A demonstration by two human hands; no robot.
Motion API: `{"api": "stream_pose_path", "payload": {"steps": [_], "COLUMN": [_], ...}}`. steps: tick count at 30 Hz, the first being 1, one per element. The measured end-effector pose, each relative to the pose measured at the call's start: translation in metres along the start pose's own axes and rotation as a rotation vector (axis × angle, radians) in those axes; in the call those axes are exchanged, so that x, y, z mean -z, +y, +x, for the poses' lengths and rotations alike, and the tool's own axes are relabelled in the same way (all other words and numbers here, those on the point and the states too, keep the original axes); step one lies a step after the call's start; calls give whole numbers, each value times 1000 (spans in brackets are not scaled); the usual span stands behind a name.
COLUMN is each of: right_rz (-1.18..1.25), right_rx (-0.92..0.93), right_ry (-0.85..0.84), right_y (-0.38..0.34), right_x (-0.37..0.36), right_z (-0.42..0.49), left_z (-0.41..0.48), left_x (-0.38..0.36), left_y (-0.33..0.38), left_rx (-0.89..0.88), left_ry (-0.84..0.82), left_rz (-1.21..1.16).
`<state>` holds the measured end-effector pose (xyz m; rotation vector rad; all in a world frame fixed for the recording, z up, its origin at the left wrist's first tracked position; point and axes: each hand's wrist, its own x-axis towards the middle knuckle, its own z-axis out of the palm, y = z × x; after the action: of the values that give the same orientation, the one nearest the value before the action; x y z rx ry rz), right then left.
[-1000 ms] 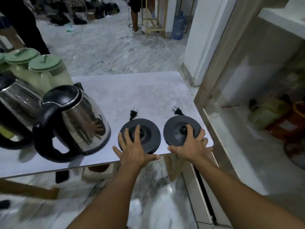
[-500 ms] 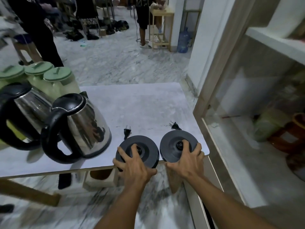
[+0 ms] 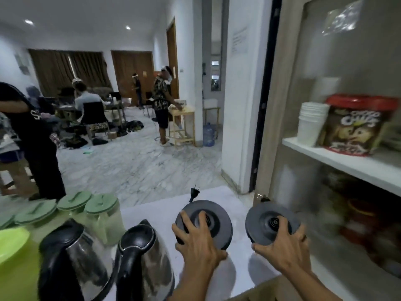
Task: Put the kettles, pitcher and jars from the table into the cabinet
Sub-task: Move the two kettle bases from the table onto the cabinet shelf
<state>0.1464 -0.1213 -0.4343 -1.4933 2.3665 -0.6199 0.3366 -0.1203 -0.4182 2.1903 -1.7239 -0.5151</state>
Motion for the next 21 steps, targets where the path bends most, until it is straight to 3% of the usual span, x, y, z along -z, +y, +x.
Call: {"api": "stream_pose_path", "payload": {"steps": [9, 21], "right_rz": [68, -99], "right_rx": [-199, -520], "right_ry": [364, 725], "right_y": [-41, 76], "right_x": [101, 276], "right_z": [-143, -296], "left_z": [-61, -245], "left_x": [109, 120], "left_y": [11, 143], "left_rx": [-476, -977], "left_ry": [46, -92], "left_rz": [-1, -172]}}
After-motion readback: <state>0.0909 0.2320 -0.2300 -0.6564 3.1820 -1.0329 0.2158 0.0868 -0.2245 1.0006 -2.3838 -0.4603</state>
